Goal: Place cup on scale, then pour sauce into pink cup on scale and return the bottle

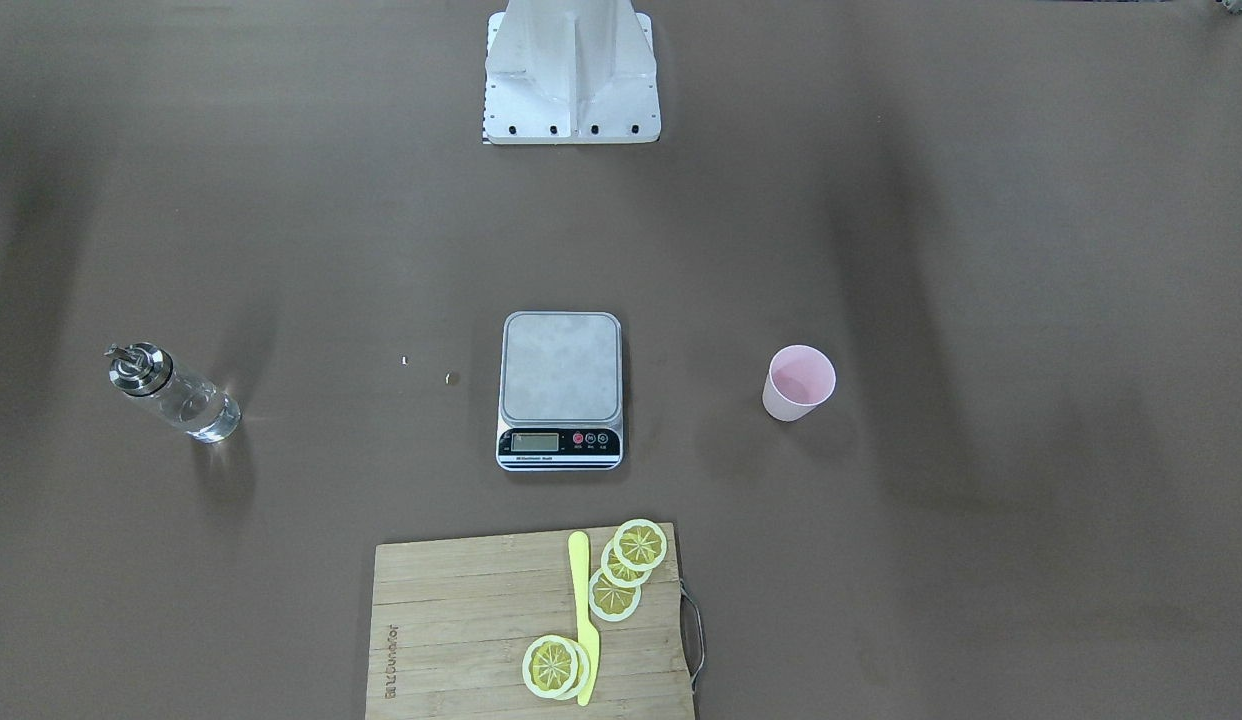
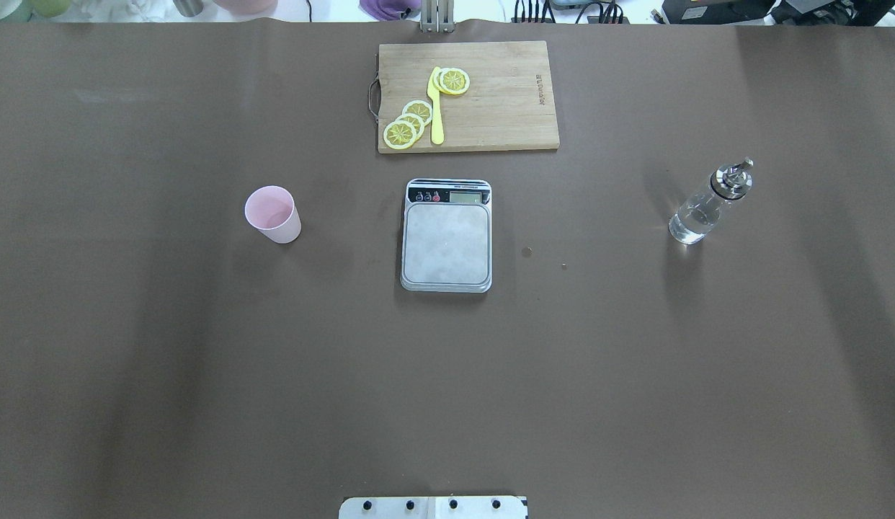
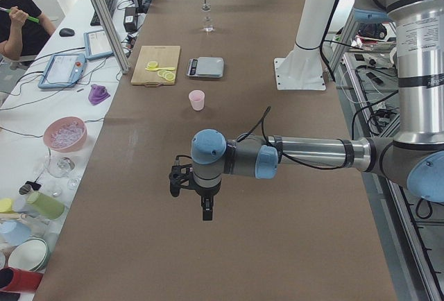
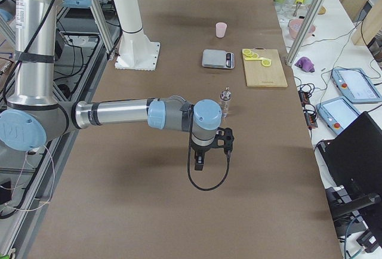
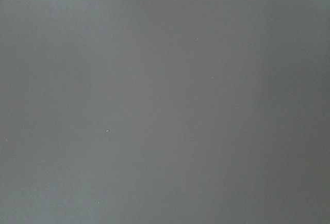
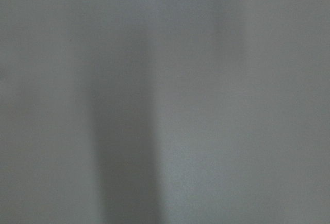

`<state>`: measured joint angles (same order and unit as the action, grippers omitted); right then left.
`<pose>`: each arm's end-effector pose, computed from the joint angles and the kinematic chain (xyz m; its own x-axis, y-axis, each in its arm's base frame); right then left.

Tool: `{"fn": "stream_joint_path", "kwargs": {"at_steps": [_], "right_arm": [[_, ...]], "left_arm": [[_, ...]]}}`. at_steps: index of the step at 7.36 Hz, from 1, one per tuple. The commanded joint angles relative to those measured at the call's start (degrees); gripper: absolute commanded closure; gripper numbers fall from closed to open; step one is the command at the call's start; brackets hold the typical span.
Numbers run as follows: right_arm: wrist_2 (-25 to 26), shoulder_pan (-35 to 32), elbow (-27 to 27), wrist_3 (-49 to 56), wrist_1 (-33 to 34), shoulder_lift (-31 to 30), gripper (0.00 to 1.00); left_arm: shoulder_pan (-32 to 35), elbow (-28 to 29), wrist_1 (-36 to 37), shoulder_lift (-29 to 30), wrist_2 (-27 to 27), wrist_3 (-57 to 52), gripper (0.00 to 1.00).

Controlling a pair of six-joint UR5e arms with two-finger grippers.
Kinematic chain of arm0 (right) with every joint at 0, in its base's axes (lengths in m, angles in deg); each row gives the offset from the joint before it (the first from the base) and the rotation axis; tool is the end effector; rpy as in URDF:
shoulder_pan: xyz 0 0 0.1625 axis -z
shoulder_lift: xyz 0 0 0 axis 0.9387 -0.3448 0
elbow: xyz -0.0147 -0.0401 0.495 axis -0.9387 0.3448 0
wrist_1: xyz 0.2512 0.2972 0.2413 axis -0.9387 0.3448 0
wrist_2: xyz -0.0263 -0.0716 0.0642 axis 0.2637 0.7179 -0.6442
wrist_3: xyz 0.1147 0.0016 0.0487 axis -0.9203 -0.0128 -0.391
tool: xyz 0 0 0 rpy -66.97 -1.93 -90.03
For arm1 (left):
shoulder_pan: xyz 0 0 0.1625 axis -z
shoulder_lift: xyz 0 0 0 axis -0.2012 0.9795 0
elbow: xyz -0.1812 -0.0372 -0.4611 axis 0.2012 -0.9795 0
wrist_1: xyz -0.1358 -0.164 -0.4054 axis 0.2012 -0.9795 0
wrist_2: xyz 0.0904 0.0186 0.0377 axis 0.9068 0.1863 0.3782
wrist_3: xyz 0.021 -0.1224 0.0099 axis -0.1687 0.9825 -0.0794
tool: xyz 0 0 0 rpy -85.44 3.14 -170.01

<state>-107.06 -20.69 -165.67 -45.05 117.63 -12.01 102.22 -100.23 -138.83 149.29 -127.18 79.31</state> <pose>0.0453 -0.4665 0.6921 0.6709 0.0130 0.7414 0.0217 0.9991 -0.0372 -0.0548 -0.4698 0.7210 0.7330 -0.0832 -0.6751 0.1197 0.9928 0.0075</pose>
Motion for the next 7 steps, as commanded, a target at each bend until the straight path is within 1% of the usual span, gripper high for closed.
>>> {"fn": "stream_joint_path", "kwargs": {"at_steps": [1, 4, 7], "right_arm": [[0.1, 0.0, 0.0, 0.0, 0.0, 0.1, 0.00], [-0.6, 0.0, -0.2, 0.1, 0.0, 0.1, 0.00], [-0.7, 0.0, 0.1, 0.0, 0.0, 0.7, 0.00]], "left_arm": [[-0.1, 0.6, -0.2, 2.0, 0.0, 0.2, 0.02], [-0.4, 1.1, -0.3, 3.6, -0.4, 0.2, 0.02], [-0.3, 0.8, -0.4, 2.9, -0.5, 0.2, 0.02]]}}
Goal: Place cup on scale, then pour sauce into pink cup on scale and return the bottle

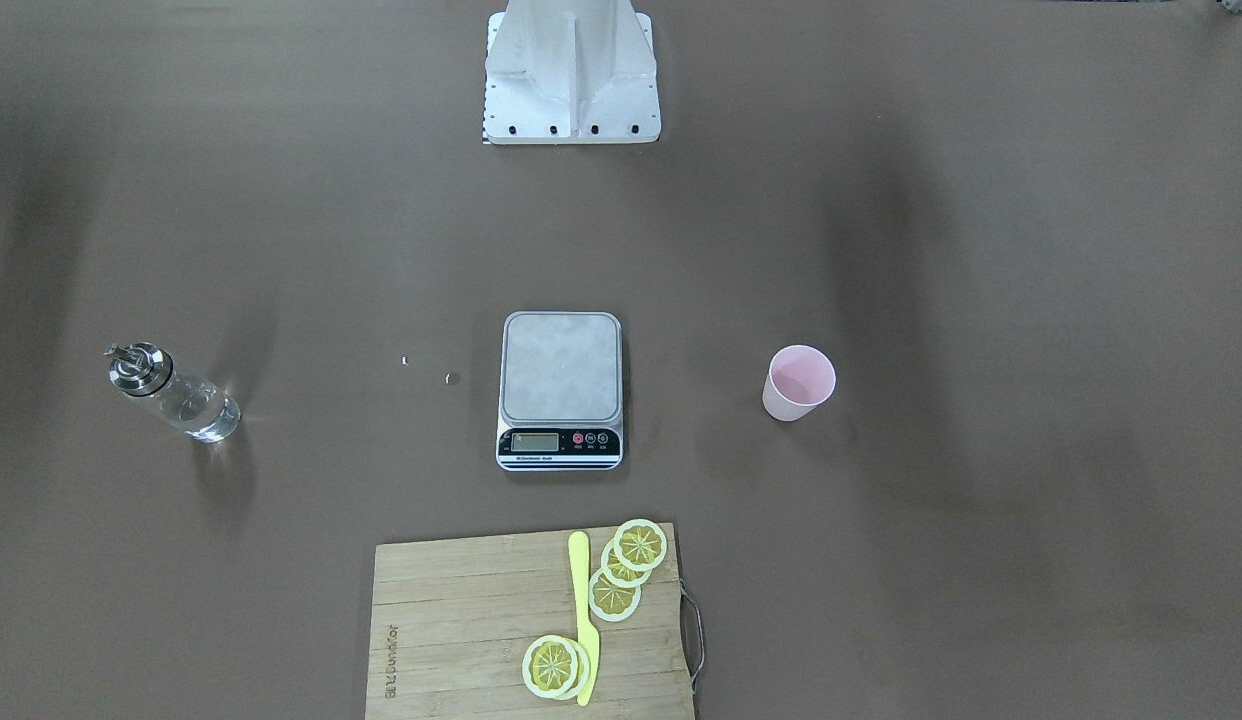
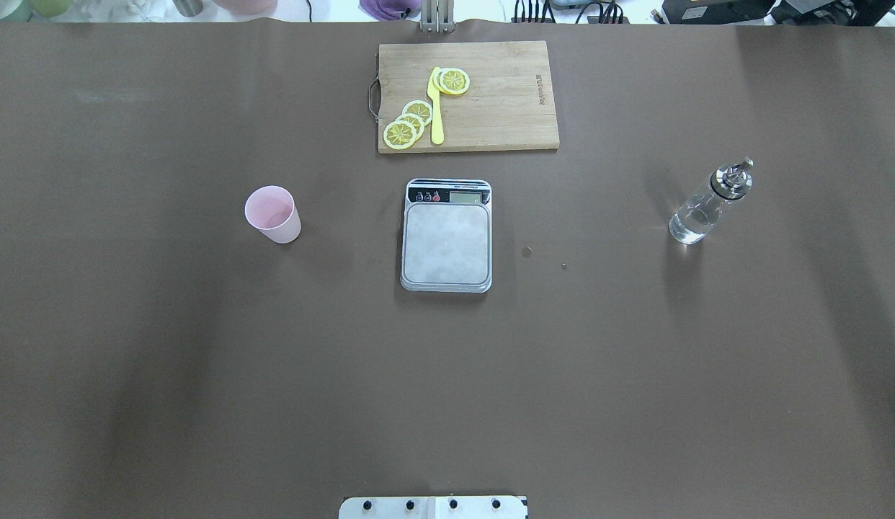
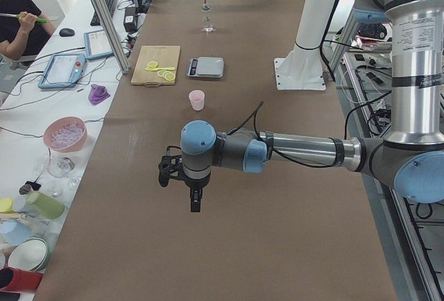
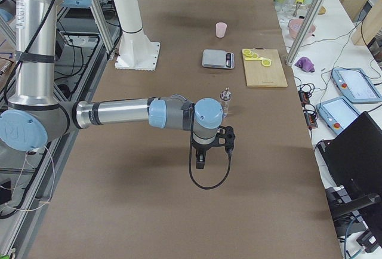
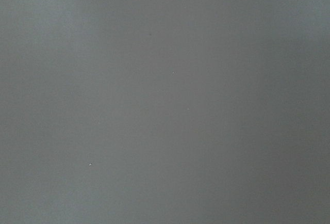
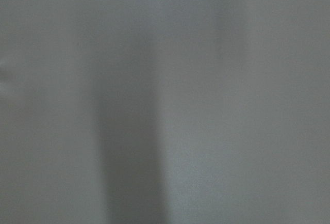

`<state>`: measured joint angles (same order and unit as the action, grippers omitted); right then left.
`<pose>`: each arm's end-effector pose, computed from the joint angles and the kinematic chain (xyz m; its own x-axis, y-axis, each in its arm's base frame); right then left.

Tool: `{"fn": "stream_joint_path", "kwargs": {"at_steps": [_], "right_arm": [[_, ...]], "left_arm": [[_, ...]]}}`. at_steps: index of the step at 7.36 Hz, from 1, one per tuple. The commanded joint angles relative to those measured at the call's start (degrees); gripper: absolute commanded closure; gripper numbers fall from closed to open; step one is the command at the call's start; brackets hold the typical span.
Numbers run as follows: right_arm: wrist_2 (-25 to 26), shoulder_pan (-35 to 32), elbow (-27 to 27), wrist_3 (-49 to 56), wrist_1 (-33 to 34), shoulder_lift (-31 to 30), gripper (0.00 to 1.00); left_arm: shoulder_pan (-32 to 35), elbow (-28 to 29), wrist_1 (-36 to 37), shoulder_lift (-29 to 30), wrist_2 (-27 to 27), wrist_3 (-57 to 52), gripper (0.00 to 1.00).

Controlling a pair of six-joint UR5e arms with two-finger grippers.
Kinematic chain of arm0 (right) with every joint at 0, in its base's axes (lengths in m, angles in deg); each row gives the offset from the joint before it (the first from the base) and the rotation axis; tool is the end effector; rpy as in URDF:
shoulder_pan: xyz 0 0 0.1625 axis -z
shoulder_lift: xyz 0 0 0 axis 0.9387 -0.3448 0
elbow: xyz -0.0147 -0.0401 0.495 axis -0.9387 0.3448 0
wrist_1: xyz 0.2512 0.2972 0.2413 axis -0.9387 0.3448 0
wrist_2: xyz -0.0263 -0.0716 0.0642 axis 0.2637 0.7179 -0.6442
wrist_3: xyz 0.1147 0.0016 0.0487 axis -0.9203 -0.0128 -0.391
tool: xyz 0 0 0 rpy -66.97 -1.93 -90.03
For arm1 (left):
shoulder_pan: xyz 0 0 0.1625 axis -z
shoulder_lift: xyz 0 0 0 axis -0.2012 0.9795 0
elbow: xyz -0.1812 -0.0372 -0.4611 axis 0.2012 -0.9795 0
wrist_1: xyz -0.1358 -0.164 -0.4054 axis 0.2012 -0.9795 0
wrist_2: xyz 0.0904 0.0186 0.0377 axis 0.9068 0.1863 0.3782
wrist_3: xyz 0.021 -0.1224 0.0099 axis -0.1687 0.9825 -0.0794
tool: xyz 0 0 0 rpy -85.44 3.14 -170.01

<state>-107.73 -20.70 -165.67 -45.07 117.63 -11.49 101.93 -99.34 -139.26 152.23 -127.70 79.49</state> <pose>0.0444 -0.4714 0.6867 0.6623 0.0071 0.7492 0.0209 0.9994 -0.0280 -0.0517 -0.4979 0.7030 0.7272 -0.0523 -0.6844 0.1160 0.9921 0.0474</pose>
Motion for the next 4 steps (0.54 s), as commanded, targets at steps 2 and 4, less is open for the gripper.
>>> {"fn": "stream_joint_path", "kwargs": {"at_steps": [2, 4], "right_arm": [[0.2, 0.0, -0.3, 0.0, -0.1, 0.2, 0.00], [0.4, 0.0, -0.7, 0.1, -0.1, 1.4, 0.00]], "left_arm": [[0.0, -0.1, 0.0, -0.2, 0.3, 0.4, 0.02], [-0.1, -0.2, 0.1, 0.4, 0.0, 0.3, 0.02]]}}
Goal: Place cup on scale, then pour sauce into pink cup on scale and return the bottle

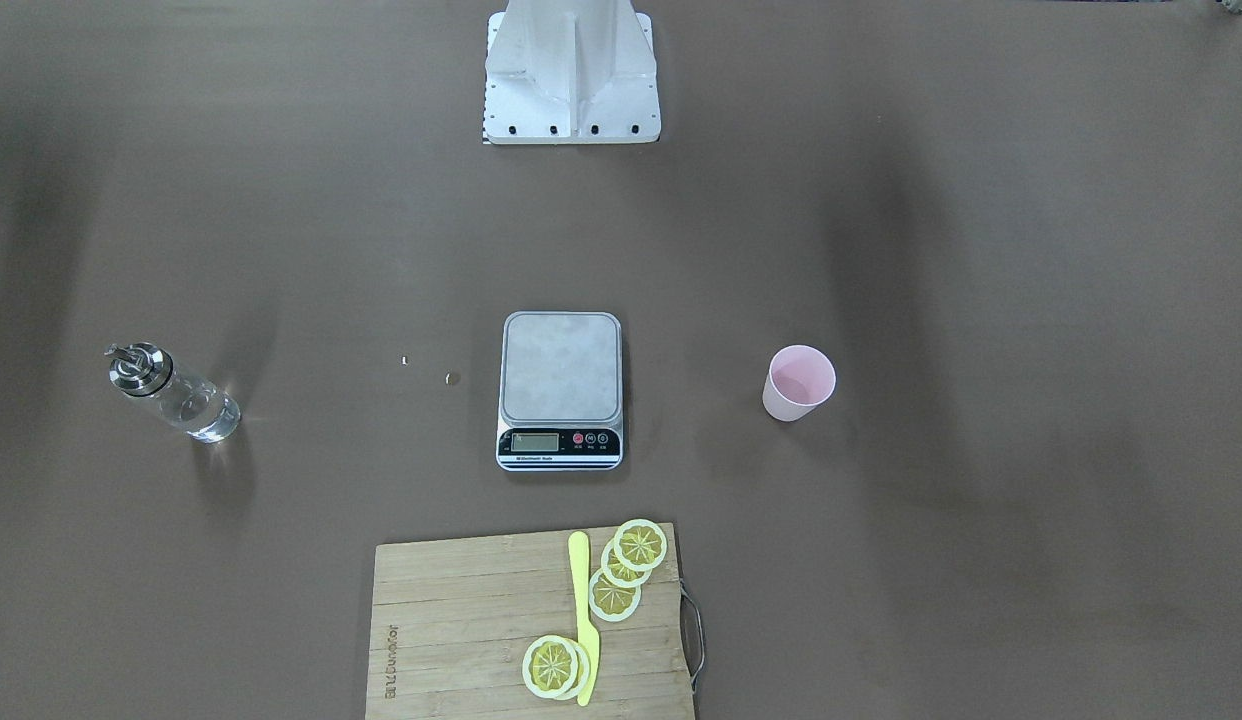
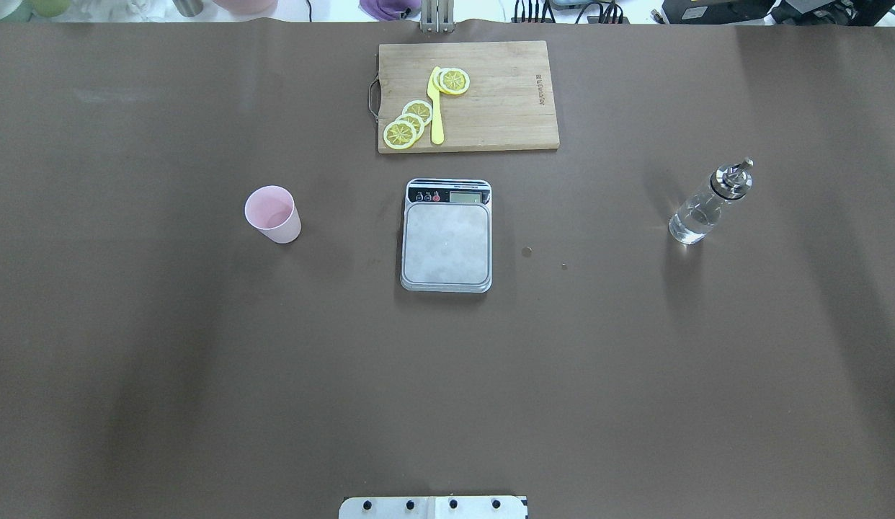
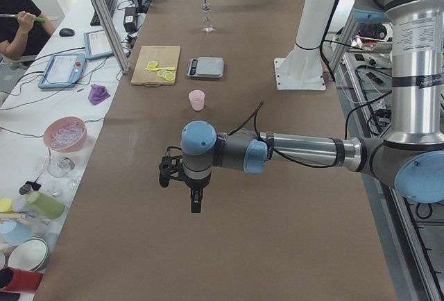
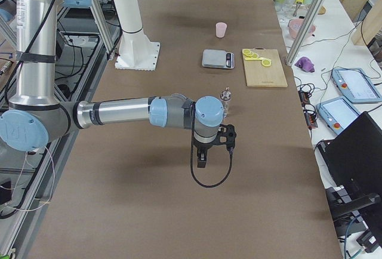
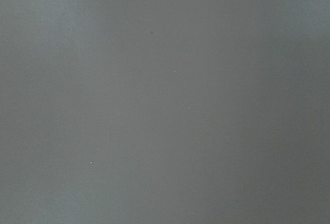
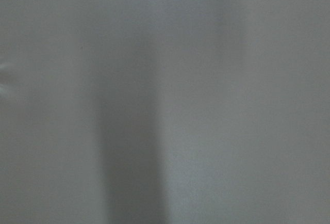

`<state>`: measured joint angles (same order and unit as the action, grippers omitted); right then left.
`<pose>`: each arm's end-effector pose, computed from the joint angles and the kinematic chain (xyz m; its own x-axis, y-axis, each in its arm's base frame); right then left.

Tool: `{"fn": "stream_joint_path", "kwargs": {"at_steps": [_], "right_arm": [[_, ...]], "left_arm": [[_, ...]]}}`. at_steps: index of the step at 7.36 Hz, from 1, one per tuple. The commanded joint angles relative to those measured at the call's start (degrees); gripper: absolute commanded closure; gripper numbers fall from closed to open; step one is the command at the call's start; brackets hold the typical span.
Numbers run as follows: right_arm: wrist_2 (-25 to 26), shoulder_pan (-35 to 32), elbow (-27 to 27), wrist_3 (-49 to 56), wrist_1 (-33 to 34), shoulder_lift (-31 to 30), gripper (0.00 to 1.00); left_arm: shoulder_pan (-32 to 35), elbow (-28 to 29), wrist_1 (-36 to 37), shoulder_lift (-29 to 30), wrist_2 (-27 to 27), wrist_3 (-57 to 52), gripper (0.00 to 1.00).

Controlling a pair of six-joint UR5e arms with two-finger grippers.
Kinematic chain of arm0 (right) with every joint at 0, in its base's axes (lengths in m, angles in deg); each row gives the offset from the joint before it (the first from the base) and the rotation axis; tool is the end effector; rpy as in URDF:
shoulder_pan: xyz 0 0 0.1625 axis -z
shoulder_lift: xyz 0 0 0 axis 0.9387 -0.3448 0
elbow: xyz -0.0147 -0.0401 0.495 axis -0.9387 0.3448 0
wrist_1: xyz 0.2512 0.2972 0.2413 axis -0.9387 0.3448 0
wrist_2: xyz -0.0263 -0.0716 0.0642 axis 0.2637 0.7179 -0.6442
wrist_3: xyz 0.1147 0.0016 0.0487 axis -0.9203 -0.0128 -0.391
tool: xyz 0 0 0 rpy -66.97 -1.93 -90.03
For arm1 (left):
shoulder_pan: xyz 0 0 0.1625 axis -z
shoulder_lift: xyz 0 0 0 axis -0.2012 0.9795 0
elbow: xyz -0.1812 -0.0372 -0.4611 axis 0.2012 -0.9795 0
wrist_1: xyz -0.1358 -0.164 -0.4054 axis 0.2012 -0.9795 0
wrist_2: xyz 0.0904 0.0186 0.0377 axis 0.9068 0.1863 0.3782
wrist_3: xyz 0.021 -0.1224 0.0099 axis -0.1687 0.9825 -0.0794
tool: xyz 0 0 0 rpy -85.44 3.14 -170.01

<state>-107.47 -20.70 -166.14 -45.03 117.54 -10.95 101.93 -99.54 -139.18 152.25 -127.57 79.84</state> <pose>0.0449 -0.4766 0.6782 0.6658 -0.0080 0.7461 0.0215 0.9997 -0.0084 -0.0519 -0.4982 0.7013 0.7280 -0.0570 -0.6832 0.1207 0.9916 0.0459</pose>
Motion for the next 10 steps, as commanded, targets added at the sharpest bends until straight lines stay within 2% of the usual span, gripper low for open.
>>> {"fn": "stream_joint_path", "kwargs": {"at_steps": [1, 3, 6, 10], "right_arm": [[-0.3, 0.0, -0.5, 0.0, 0.0, 1.1, 0.00], [1.1, 0.1, -0.7, -0.1, 0.2, 2.1, 0.00], [0.9, 0.1, -0.7, 0.0, 0.0, 1.5, 0.00], [1.1, 0.2, -0.7, 0.0, 0.0, 1.1, 0.00]], "left_arm": [[-0.1, -0.7, 0.4, 0.7, -0.2, 0.1, 0.02], [-0.1, -2.0, 2.0, 2.7, -2.1, 1.7, 0.02], [-3.7, -3.2, 5.6, 9.6, -2.2, 12.3, 0.03], [-18.6, -4.6, 4.9, 18.6, -1.5, 42.2, 0.03]]}}
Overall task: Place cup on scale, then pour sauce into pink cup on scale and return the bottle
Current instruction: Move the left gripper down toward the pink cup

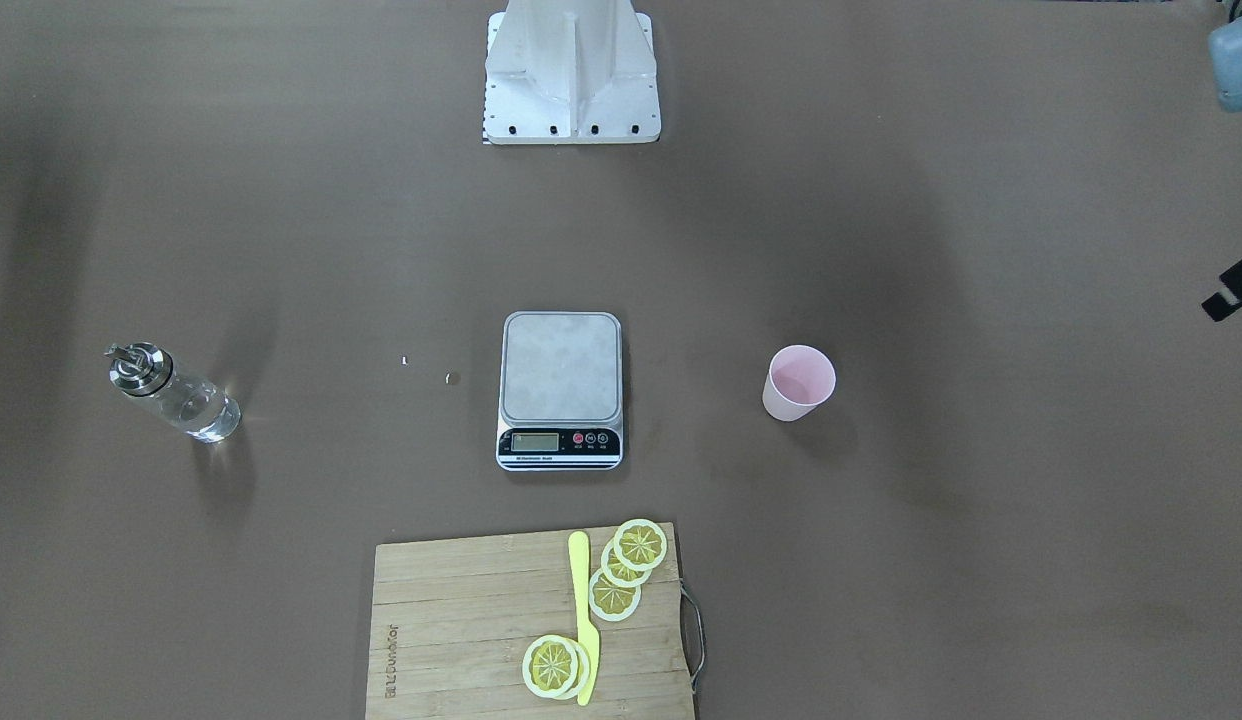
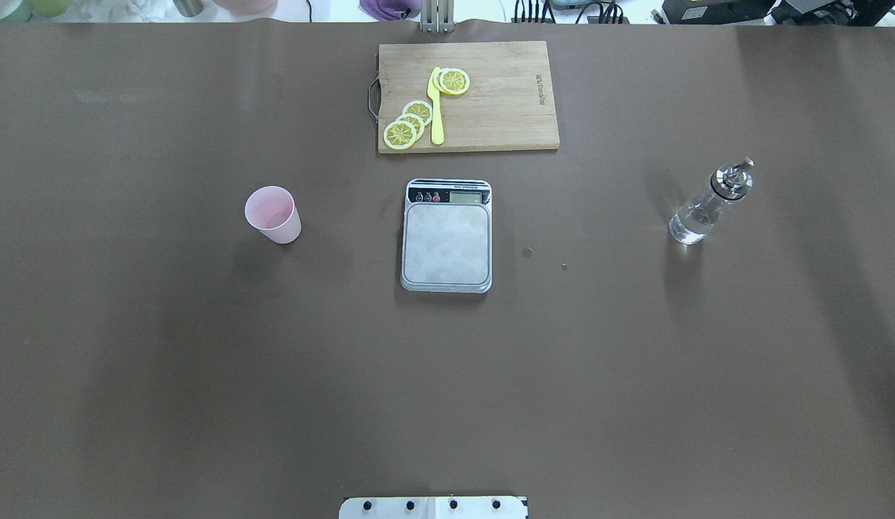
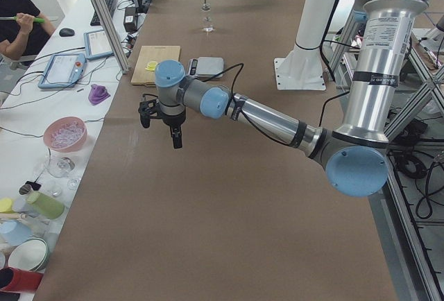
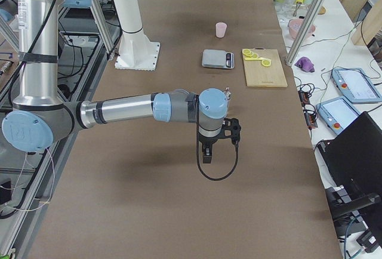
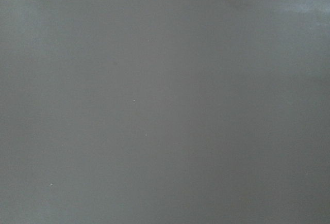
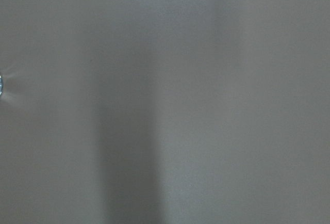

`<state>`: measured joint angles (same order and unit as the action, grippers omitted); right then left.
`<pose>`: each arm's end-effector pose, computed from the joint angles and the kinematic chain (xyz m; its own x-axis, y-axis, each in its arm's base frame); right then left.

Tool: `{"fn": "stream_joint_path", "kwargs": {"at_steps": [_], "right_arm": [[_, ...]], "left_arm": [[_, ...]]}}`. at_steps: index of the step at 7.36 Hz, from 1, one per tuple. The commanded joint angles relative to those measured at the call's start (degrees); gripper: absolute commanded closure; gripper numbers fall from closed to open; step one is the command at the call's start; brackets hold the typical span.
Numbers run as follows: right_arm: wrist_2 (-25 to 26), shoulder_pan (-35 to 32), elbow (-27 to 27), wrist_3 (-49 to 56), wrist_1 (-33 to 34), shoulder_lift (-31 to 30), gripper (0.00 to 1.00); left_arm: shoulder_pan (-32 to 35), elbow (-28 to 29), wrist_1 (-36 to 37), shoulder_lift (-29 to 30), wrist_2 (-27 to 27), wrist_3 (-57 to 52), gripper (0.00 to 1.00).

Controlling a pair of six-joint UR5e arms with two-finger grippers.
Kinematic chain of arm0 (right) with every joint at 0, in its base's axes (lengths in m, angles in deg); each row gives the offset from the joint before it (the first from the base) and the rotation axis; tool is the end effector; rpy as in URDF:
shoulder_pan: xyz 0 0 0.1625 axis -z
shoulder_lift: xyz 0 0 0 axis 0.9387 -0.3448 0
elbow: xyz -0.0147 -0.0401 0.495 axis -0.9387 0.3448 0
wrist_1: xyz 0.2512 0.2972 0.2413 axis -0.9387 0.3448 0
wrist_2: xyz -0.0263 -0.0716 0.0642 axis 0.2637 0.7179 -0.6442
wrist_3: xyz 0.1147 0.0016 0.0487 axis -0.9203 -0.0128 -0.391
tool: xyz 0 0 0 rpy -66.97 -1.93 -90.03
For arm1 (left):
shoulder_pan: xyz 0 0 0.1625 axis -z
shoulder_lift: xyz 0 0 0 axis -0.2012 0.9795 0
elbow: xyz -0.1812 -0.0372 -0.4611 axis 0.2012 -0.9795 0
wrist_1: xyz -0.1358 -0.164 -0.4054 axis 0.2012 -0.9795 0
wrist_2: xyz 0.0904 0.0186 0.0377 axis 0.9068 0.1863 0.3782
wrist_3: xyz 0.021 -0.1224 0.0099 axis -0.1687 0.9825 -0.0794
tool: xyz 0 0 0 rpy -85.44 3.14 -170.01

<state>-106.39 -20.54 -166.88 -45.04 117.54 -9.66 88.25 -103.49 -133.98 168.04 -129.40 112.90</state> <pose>0.0452 -0.4883 0.6622 0.6799 -0.0361 0.7324 0.0248 0.9993 0.0263 0.0967 -0.6071 0.5176 0.6116 -0.2762 -0.7414 0.2658 0.9543 -0.1362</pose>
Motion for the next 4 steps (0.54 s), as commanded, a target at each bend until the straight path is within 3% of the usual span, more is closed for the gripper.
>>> {"fn": "stream_joint_path", "kwargs": {"at_steps": [1, 2, 4], "right_arm": [[-0.1, 0.0, 0.1, 0.0, 0.0, -0.3, 0.00], [-0.1, 0.0, 0.3, 0.0, 0.0, -0.3, 0.00], [-0.7, 0.0, 0.4, -0.2, 0.1, -0.3, 0.00]], "left_arm": [[-9.2, -0.5, -0.3, 5.6, 3.4, 14.8, 0.03], [-13.2, 0.3, -0.5, 6.4, 7.5, 15.8, 0.03], [-17.1, 0.5, -4.0, 7.2, 8.6, 21.9, 0.03]]}}
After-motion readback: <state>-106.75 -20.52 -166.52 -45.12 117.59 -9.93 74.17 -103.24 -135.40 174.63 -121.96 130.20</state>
